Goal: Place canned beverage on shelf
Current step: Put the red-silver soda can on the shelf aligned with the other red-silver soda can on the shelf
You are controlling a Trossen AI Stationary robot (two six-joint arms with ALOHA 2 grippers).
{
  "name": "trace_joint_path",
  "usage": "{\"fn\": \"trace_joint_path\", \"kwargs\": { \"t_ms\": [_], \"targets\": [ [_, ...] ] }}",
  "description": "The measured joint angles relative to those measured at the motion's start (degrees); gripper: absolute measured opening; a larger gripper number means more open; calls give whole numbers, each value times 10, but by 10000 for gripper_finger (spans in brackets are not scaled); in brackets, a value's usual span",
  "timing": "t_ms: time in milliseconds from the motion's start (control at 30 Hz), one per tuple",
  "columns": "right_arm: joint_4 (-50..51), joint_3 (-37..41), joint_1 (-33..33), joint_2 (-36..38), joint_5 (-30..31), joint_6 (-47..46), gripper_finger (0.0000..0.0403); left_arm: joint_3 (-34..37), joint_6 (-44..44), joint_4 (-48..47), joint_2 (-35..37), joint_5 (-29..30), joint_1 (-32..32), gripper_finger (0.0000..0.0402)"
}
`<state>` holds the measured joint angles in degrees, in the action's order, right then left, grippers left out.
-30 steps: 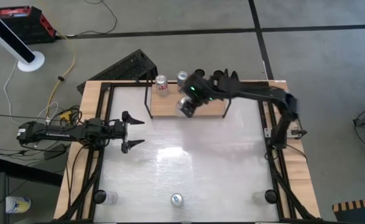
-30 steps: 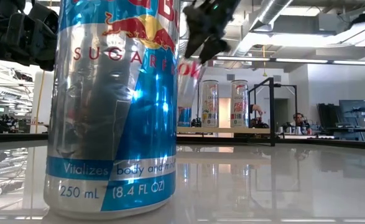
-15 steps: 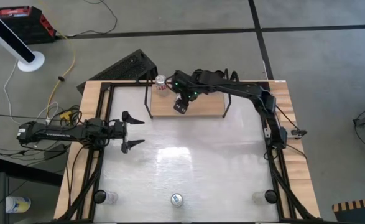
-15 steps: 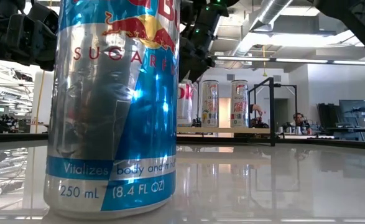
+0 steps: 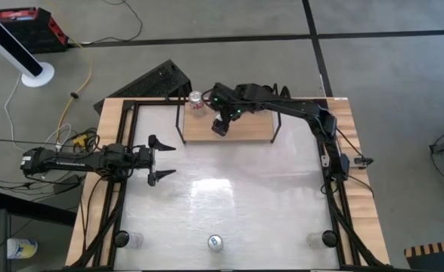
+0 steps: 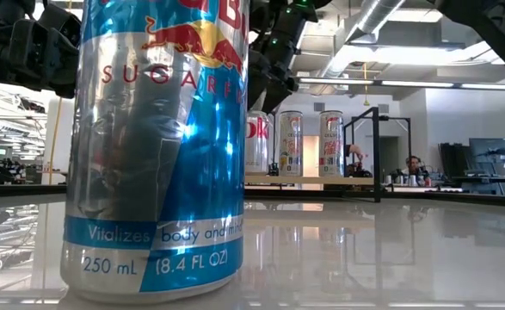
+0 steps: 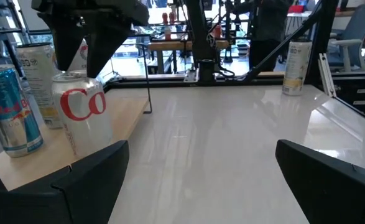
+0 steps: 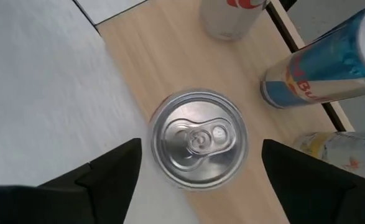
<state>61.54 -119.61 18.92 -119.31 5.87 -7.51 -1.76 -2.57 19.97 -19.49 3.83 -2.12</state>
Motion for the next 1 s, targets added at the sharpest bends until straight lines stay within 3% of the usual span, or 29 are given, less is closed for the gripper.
{"fn": "trace_joint_path", "kwargs": {
  "t_ms": [167, 367, 500, 633, 767, 867, 1000],
  "targets": [
    [35, 1, -2, 42, 5, 1, 354, 0, 0, -4, 0, 0, 0, 393],
    [32, 50, -31, 131, 102, -38, 339, 0, 0, -14, 0, 0, 0, 393],
    [-71, 188, -59, 180, 157, -89, 328, 0, 2, -13, 0, -1, 0, 393],
    [-211, 378, -96, 225, 286, -140, 309, 0, 17, -14, 0, -2, 0, 393],
    [-380, 538, -128, 281, 391, -205, 264, 0, 20, -24, 0, -2, 0, 393],
    [-526, 623, -133, 298, 368, -214, 209, 0, 10, -25, 0, -1, 0, 393],
    [-648, 677, -128, 284, 350, -215, 107, 0, 3, -21, 0, 11, 0, 393]
  ]
}}
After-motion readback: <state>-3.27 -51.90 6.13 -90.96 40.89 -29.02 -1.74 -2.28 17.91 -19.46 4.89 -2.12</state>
